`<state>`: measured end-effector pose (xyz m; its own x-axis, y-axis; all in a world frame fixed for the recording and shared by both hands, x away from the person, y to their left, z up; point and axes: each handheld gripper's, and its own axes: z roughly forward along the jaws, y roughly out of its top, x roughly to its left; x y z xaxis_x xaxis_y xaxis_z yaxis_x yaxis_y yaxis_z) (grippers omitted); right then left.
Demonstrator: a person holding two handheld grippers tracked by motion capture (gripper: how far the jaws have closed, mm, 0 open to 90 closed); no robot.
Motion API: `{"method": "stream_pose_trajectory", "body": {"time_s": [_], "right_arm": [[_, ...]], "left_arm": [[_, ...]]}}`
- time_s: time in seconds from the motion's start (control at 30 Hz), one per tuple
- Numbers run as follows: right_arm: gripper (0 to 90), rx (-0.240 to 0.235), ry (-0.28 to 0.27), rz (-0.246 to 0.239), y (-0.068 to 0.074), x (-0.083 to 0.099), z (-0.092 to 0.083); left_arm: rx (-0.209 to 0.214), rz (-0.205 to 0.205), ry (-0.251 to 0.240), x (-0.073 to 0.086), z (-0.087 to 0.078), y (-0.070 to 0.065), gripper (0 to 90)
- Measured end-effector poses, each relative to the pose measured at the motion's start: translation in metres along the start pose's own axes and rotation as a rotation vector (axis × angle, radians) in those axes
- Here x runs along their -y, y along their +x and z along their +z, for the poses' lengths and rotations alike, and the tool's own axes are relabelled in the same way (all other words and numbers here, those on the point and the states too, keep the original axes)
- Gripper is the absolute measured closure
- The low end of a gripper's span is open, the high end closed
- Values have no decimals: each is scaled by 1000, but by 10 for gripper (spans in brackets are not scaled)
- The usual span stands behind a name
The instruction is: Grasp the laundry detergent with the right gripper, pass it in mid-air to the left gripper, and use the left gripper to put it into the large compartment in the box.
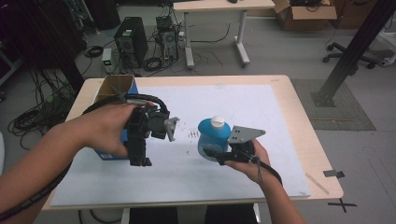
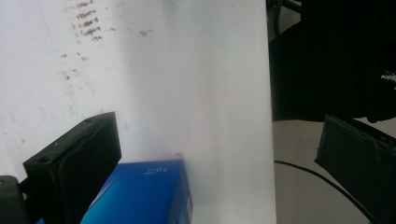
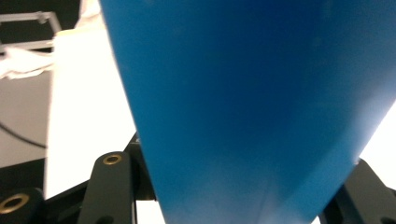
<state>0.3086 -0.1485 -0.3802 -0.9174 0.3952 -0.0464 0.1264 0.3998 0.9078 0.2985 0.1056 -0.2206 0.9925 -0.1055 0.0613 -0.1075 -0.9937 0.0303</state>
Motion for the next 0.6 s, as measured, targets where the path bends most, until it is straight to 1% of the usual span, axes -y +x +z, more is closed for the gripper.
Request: {"method": "stream_pose_trajectory", "body": {"time_s": [0.03, 0.07, 0.1, 0.13, 0.17, 0.23, 0.27, 0.3, 0.6], "right_arm": [[438, -21, 7, -22, 4, -3, -3], [438, -34, 9, -30, 6, -5, -5], [438, -43, 10, -33, 8, -5, -6], [438, -43, 10, -33, 8, -5, -6], [439, -61, 5, -39, 12, -7, -6], [439, -77, 17, -58, 16, -8, -6], [439, -77, 17, -58, 16, -8, -6], [439, -91, 20, -68, 18, -8, -6], [440, -158, 4, -63, 21, -4, 1]], "left_arm": [[-1, 0, 0, -2, -1, 1, 2], [-1, 2, -1, -3, -2, 1, 2], [-1, 4, -2, -4, -3, 2, 2], [-1, 4, -2, -4, -3, 2, 2], [0, 3, -7, -6, -4, 2, 2], [4, 5, -13, -10, -6, 3, 2], [4, 5, -13, -10, -6, 3, 2], [1, 10, -11, -12, -7, 3, 2], [-3, 17, -12, -21, -7, 5, 2]]}}
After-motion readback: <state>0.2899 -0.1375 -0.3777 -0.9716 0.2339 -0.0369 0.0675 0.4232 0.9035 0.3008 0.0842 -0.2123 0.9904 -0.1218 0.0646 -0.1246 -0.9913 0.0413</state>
